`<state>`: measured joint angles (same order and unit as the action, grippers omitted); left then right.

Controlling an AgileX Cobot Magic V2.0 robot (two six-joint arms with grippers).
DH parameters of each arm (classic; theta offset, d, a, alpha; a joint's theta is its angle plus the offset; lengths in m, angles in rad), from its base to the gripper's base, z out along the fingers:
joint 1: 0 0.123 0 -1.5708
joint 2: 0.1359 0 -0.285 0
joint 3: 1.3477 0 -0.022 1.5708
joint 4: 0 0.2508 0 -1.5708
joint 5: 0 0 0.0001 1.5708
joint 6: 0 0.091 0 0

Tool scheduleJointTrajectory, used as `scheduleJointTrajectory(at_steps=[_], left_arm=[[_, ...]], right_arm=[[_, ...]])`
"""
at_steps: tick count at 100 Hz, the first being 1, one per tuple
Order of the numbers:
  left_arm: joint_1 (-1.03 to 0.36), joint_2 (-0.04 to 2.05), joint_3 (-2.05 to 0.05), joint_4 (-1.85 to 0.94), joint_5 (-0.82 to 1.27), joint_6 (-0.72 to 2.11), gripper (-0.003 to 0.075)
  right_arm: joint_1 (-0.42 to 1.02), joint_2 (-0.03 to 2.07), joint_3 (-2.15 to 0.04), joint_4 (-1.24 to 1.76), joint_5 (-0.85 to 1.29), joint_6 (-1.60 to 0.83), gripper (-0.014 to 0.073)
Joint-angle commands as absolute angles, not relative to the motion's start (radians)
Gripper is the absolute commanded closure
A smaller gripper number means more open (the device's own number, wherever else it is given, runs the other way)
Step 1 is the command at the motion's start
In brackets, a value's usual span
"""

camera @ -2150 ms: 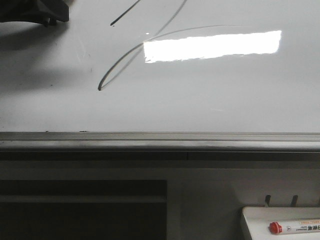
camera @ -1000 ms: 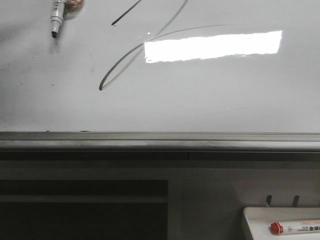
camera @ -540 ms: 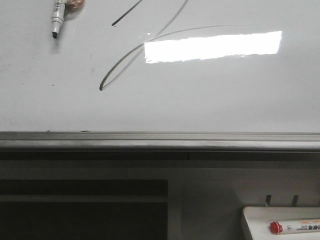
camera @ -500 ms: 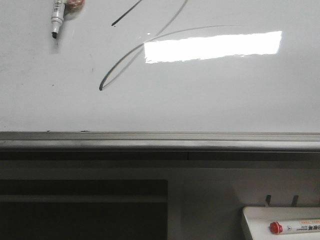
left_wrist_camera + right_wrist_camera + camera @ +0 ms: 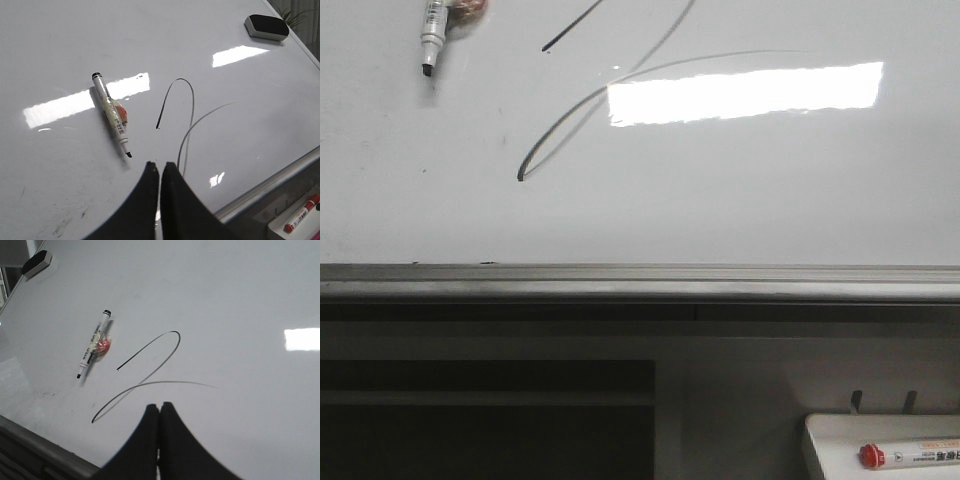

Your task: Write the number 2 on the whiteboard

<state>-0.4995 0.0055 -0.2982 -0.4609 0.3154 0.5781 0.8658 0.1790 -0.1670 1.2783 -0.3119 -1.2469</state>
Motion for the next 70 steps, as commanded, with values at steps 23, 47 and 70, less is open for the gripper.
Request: scheduleJointTrajectory(at_steps=[23,47,70], left_arm=[[-0.496,0.020,-0.325,-0.473,0.247,0.574,0.0741],[-0.496,0.020,-0.268,-0.303,0.246,0.576,0.0741],[-0.394,0.020,-0.125,-0.143,0.075,0.572,0.0741]], right_arm=[[0.861,0.188,-0.193,1.260,-0.336,-1.253,0.0664],[0.861,0.188,-0.193,1.260,-0.337,-1.253,0.0664],[0.861,0.188,-0.193,1.260,-0.337,-1.253,0.0665]])
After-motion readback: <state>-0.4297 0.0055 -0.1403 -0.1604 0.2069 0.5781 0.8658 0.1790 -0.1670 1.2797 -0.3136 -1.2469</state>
